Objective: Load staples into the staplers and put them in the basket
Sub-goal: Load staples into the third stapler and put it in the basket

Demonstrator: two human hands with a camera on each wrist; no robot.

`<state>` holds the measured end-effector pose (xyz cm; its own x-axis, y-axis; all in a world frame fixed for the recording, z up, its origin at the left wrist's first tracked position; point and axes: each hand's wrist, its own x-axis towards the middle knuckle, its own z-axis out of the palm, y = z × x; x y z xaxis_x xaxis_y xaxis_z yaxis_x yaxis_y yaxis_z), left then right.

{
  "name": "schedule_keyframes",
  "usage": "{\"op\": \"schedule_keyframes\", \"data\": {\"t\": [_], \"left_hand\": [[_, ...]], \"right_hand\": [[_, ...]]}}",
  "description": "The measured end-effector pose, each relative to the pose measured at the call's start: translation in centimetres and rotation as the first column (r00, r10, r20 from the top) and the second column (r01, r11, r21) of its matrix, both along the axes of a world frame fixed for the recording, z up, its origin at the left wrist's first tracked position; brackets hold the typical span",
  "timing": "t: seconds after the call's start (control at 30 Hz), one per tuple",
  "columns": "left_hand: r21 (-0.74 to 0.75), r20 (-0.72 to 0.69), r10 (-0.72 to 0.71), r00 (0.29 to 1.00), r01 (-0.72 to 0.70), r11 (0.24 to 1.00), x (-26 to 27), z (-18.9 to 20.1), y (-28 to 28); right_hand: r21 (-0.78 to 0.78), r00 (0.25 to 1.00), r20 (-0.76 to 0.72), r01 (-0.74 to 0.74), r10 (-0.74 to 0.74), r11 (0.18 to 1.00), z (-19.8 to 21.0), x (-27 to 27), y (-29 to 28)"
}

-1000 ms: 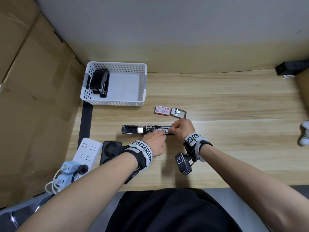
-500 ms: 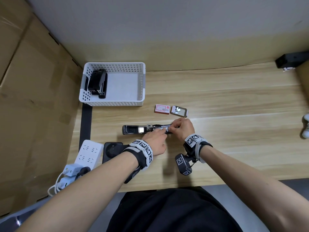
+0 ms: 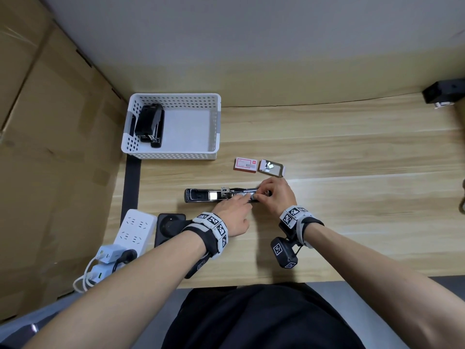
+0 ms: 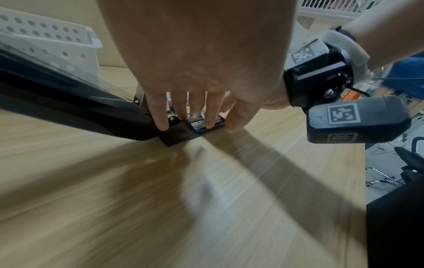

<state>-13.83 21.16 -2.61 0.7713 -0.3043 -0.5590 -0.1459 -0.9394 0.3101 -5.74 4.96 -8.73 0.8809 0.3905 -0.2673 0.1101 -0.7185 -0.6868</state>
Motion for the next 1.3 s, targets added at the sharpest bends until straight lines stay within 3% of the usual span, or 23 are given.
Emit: {"op": "schedule_keyframes", "data": {"t": [0.4,0.63,1.3], "left_hand": [[-0.149,0.224,0.056,0.973,-0.022,0.989,-2.8,-0.2,0.4],[-0.133,0.192,0.095,0.977,-0.070,0.989,-2.6,0.3,-0.4],[-0.097,0.070,0.066,0.995,-0.059,0.993,-1.6,-0.3,-1.7]], "right_hand": [[0.084,0.992,0.047,-0.119,0.116,0.989,-0.6,0.5,-0.6],[0.060,0.958,0.118,-0.268,0.260,0.962,-0.2,1.1,-0.8],[0.064,0.900,0.262,-0.377,0.349,0.924,0.6,1.3,-4.9]]}}
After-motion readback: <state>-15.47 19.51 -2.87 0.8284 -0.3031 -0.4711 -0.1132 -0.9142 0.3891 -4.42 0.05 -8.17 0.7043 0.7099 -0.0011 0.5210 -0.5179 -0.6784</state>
